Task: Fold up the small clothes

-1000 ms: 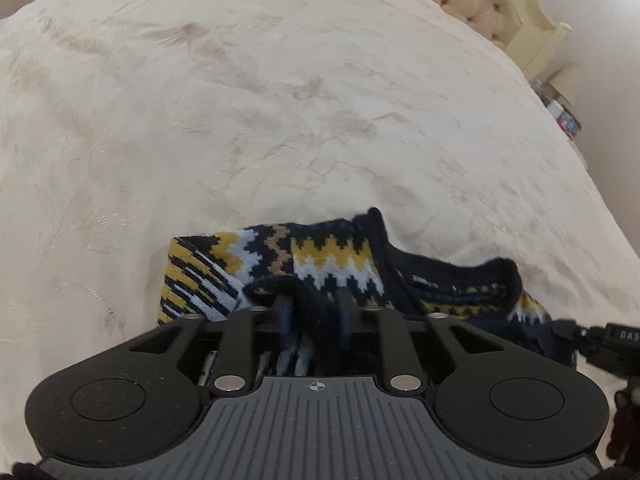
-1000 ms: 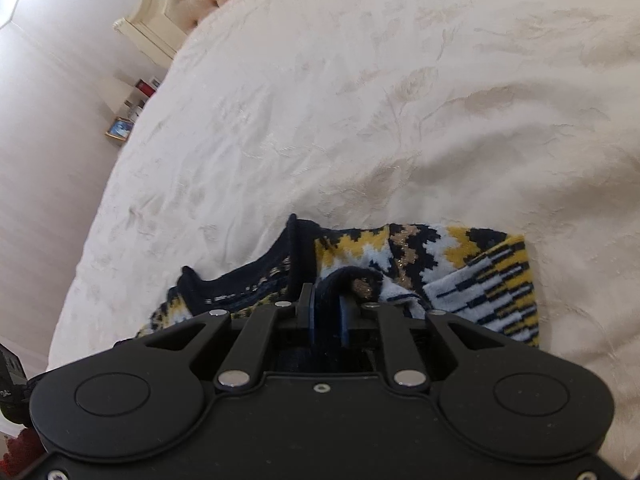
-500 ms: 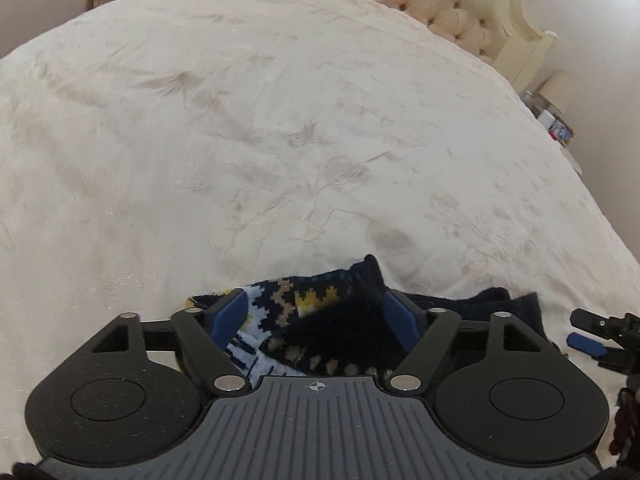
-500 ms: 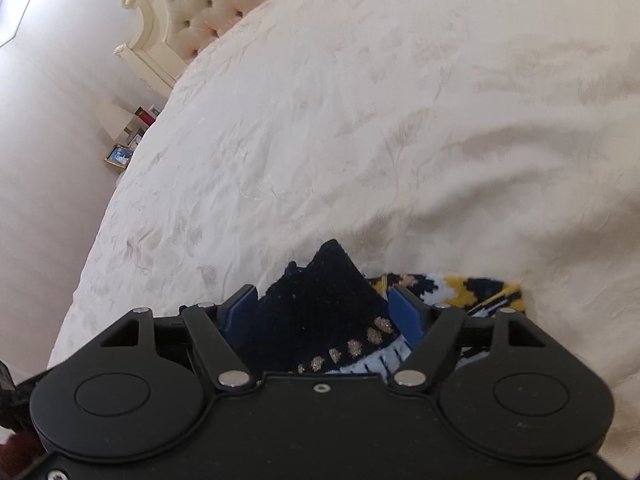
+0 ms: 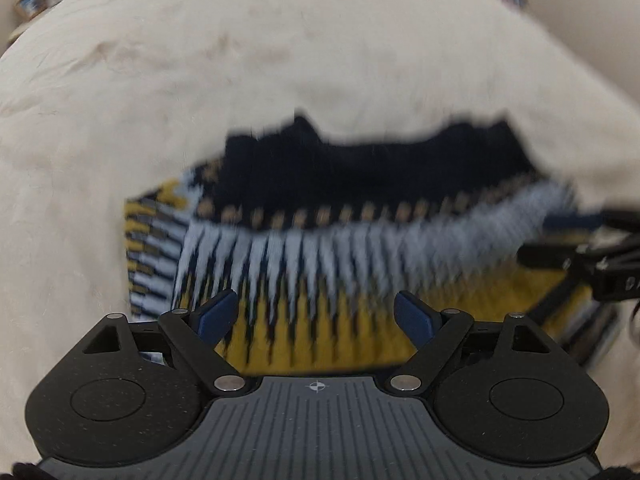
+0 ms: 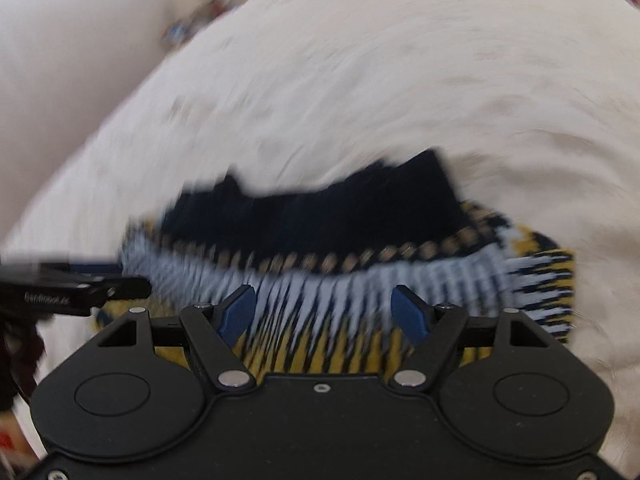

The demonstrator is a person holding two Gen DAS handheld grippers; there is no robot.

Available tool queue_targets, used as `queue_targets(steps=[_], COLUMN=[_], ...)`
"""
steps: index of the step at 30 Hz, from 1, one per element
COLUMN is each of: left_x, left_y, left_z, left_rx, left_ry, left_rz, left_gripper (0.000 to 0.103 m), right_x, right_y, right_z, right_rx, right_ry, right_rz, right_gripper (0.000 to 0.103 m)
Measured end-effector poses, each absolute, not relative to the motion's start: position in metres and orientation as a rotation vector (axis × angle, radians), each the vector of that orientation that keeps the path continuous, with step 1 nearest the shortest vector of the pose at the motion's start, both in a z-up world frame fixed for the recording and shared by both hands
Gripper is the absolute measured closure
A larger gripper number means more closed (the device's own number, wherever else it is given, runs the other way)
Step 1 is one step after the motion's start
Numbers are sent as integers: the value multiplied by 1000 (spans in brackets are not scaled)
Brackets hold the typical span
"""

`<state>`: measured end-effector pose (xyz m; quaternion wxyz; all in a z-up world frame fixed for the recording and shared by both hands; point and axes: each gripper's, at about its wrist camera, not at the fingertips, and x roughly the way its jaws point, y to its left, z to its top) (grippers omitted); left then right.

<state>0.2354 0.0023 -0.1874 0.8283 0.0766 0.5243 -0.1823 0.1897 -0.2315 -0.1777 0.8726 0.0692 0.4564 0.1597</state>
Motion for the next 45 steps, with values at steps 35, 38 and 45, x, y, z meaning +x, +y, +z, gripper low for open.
queue_targets(steps=[35, 38, 45], left_x=[161, 165, 200], left_y=[27, 30, 0], left_z=[-206, -186, -157], left_rx=[95, -63, -145], left_ry=[1221, 1209, 1155], left_rz=[-267, -276, -285], left_gripper=[12, 12, 4], right_x=[112, 109, 94], right_y=[-270, -279, -307], right_z=[-203, -197, -191], right_rx=[92, 215, 440], right_ry=[1122, 1084, 1034], right_rz=[143, 145, 103], right_gripper=[12, 1, 0])
